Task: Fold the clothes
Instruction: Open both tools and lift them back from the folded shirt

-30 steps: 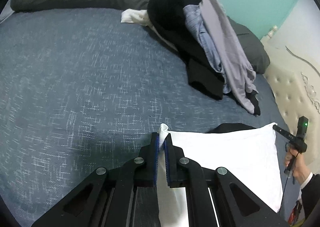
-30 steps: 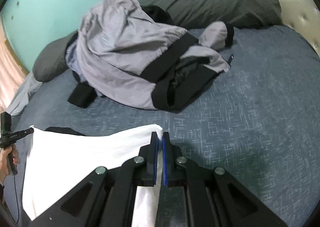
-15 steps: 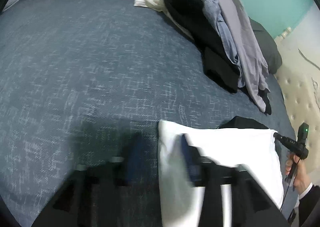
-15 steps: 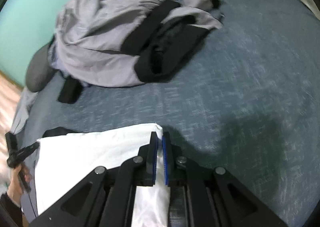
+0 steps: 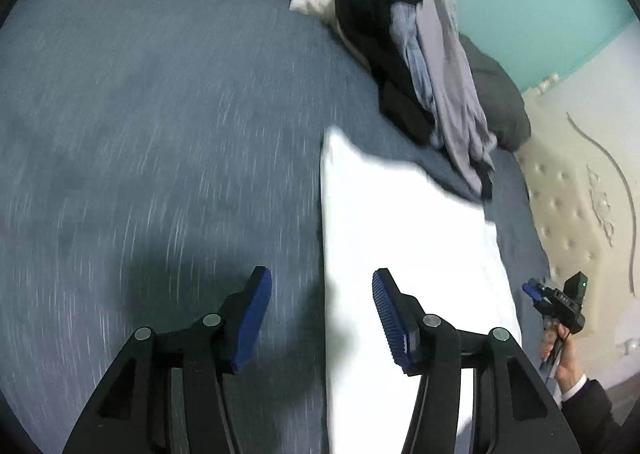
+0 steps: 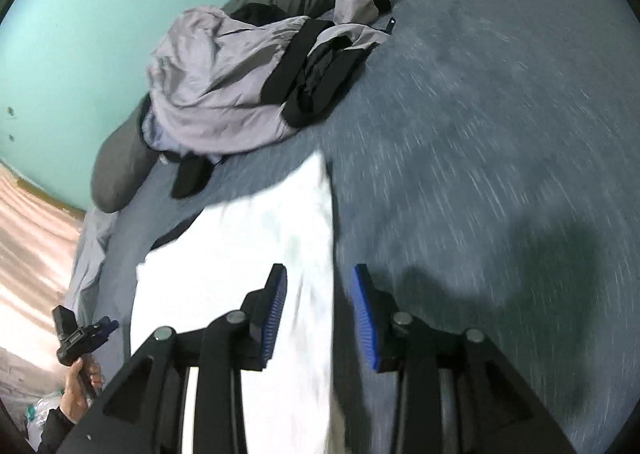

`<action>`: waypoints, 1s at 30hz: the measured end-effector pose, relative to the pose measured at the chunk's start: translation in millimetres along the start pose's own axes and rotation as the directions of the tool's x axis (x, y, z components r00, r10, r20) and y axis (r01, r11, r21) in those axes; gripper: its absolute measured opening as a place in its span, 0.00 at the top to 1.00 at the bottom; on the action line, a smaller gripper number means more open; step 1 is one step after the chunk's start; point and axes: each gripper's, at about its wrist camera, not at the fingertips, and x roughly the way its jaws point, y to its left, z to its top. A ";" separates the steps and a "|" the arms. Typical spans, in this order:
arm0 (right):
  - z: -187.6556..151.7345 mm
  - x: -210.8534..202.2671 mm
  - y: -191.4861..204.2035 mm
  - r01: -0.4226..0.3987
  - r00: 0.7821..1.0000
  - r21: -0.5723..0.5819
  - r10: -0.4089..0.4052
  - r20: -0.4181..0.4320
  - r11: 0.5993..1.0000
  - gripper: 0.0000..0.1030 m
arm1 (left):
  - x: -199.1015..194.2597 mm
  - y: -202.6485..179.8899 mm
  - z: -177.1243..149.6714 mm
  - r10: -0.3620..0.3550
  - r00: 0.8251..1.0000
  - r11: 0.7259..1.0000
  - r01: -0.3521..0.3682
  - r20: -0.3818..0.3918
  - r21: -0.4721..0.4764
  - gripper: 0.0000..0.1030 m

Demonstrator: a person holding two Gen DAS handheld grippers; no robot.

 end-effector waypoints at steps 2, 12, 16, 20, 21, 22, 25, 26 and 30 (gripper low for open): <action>-26.4 -15.4 0.6 -0.029 0.999 0.000 0.029 -0.020 1.000 0.67 | -7.0 3.1 -24.9 0.000 1.000 1.000 0.000 -0.029 -0.006 0.45; -128.8 -61.8 -3.5 -0.062 0.989 -0.032 0.058 -0.134 0.998 0.67 | -34.3 6.5 -104.0 -0.050 0.997 0.997 0.046 -0.064 -0.054 0.45; -146.4 -67.5 -9.8 -0.098 0.987 0.012 0.099 -0.130 0.995 0.67 | -39.8 8.8 -123.8 -0.056 0.996 0.996 0.051 -0.071 -0.073 0.45; -156.9 -64.7 -8.0 -0.081 0.985 0.002 0.081 -0.154 0.997 0.78 | -40.9 7.6 -133.9 -0.054 0.995 0.996 0.049 -0.078 -0.074 0.45; -158.2 -64.7 -9.6 -0.089 0.985 0.017 0.091 -0.149 0.996 0.85 | -39.4 6.9 -134.9 -0.054 0.995 0.996 0.048 -0.080 -0.075 0.45; -159.4 -64.7 -11.1 -0.097 0.984 0.031 0.101 -0.144 0.995 0.88 | -38.0 6.9 -136.4 -0.052 0.995 0.996 0.046 -0.083 -0.076 0.45; -160.3 -66.0 -10.1 -0.095 0.987 0.025 0.098 -0.131 0.995 0.96 | -36.0 7.8 -141.7 -0.048 0.995 0.996 0.042 -0.088 -0.073 0.46; -160.4 -66.9 -9.3 -0.085 0.988 0.018 0.087 -0.129 0.996 0.97 | -35.6 7.8 -143.0 -0.040 0.995 0.997 0.034 -0.086 -0.070 0.46; -158.9 -75.8 -7.0 -0.087 0.989 -0.002 0.086 -0.118 0.996 0.98 | -34.0 7.8 -145.7 -0.038 0.997 0.997 0.033 -0.071 -0.068 0.61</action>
